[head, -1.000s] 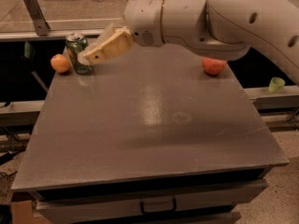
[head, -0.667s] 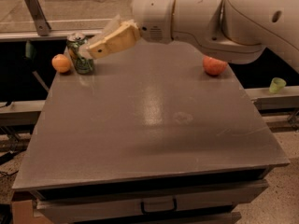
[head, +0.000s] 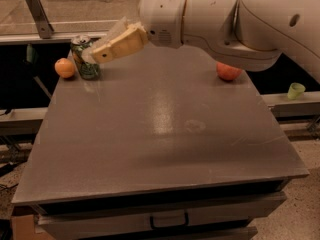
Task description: Move green can near orange
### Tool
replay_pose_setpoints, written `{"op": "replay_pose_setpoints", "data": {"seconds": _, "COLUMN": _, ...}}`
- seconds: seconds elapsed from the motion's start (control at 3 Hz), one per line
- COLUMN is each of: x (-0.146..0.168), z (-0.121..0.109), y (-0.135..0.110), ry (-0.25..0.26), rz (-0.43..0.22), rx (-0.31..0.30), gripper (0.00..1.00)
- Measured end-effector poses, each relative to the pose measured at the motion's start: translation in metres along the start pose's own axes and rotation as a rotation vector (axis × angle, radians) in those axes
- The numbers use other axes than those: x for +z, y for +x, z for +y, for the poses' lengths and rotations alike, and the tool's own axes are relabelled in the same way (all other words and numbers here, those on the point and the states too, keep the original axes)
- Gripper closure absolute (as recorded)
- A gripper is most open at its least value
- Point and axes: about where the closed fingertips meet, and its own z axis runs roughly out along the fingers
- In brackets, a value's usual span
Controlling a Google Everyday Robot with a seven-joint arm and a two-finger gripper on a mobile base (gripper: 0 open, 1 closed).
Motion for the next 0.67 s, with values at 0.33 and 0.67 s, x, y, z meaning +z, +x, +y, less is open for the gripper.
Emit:
{"op": "replay_pose_setpoints", "data": {"seconds": 0.33, "x": -0.019, "z": -0.02, "y": -0.004, "ry": 0.027, "rz": 0.043, "rx": -0.081, "gripper": 0.0}}
{"op": "replay_pose_setpoints", "data": {"seconds": 0.67, "x": -0.075, "z": -0.077, "y": -0.008, "ry": 0.111, "rz": 0.15, "rx": -0.232, "gripper": 0.0}}
